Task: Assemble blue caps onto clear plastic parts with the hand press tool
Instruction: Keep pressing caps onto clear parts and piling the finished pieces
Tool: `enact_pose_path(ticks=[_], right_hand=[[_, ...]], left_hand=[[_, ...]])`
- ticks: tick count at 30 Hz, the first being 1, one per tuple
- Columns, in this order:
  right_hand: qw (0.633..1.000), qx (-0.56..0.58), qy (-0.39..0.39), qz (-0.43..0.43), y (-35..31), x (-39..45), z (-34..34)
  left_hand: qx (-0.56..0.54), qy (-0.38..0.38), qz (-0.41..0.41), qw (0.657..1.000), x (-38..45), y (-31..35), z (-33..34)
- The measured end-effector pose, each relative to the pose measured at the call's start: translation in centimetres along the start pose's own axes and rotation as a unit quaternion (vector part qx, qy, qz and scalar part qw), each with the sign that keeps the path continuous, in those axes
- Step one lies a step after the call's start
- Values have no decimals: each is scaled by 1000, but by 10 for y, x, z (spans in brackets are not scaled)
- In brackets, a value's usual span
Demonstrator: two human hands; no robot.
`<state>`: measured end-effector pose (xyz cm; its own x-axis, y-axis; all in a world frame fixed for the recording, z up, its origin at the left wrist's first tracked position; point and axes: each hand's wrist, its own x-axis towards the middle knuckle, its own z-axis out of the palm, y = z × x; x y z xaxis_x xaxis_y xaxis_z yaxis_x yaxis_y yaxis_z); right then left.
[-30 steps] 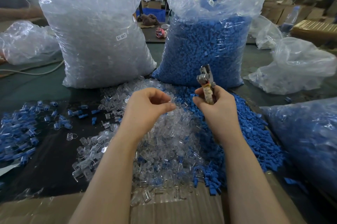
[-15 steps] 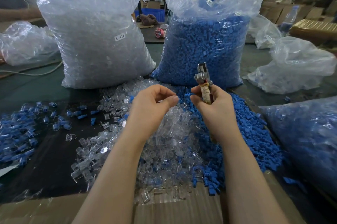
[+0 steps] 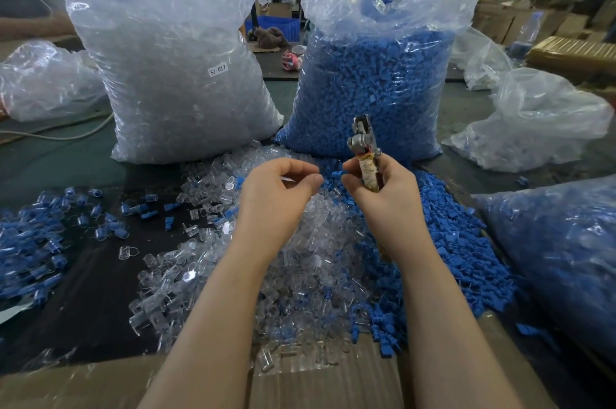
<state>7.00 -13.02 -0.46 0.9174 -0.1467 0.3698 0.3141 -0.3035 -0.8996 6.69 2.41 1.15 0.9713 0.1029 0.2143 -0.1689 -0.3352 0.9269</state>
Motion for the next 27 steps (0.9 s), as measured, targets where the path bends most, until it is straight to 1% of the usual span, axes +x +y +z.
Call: enact_pose_path(ticks=[7,10,14,20,24,27], right_hand=[[1000,-3,-4,-18,-1,1,1],[999,-2,-10,-32,-2,1,1],[998,-2,-13,-55,-4,0,3],[999,-22,-10,-49,-5,0,4],[996,-66,19,-50,-5,-1,7],[997,-66,30,-40,-7,-2,10]], left_hand=[[-72,31,-25,997,-1,0,2],[-127,30,-55,990,0,1,5],[-165,28,-74,983,-1,3,8],[-172,22,-79,982,-3,7,10],[-139,33,-64,988,-4,9,13],[-119,33,-43,991,-5,10,15]])
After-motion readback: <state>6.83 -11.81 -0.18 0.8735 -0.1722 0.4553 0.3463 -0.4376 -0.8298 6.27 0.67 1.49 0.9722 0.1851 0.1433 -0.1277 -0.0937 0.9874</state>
